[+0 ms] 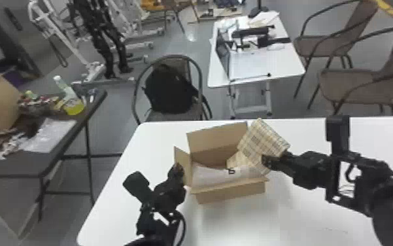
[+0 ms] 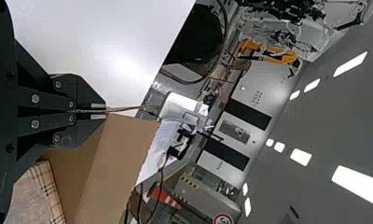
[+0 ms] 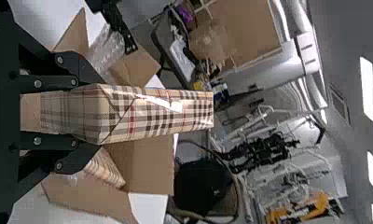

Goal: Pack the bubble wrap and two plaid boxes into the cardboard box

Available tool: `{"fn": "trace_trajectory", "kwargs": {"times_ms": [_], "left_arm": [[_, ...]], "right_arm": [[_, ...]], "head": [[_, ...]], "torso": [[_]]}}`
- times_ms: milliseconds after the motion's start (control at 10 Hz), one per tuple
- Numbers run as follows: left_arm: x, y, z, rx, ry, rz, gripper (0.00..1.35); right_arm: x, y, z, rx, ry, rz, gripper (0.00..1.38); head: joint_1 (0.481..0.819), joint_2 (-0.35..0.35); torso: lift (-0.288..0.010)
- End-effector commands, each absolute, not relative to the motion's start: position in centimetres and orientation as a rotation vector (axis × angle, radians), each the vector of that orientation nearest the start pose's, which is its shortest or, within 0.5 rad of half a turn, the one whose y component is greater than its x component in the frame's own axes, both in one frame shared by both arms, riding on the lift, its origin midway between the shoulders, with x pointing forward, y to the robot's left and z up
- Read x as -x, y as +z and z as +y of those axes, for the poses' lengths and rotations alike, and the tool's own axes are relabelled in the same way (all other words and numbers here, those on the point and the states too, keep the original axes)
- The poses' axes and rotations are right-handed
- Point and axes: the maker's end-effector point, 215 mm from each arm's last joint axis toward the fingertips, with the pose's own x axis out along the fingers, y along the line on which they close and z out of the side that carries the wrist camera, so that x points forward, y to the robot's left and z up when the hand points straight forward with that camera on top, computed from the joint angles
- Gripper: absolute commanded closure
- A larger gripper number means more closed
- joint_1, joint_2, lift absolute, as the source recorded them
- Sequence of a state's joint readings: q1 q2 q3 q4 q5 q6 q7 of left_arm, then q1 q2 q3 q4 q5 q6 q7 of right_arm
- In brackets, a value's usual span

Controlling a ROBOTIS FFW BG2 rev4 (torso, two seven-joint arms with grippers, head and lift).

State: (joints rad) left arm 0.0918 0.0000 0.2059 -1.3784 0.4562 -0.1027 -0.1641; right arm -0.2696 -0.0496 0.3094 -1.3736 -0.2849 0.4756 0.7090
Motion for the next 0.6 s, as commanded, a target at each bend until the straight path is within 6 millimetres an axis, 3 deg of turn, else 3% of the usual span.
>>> {"fn": "trace_trajectory", "kwargs": {"times_ms": [0,100,300,500], "left_arm": [[-53.9,-45.5,31.6,0.477,0.111,0.098,1.21],[-54.0,-45.5,31.0,0.485,0.102,0.099,1.21],[-54.4,-45.7,29.8,0.490,0.083,0.106,1.21],[-54.7,-45.4,28.9,0.500,0.067,0.104,1.21]], "right_arm": [[-53.5,-40.8,7.4,-0.313,1.054,0.468,0.91],[-53.3,-41.4,8.7,-0.353,1.093,0.491,0.91],[-53.6,-42.4,8.7,-0.373,1.098,0.519,0.91],[-53.5,-44.7,8.4,-0.352,1.090,0.581,0.89]], "head": [[0.695,0.350],[0.695,0.350],[0.695,0.350],[0.695,0.350]], "torso": [[-0.014],[-0.014],[-0.014],[-0.014]]}}
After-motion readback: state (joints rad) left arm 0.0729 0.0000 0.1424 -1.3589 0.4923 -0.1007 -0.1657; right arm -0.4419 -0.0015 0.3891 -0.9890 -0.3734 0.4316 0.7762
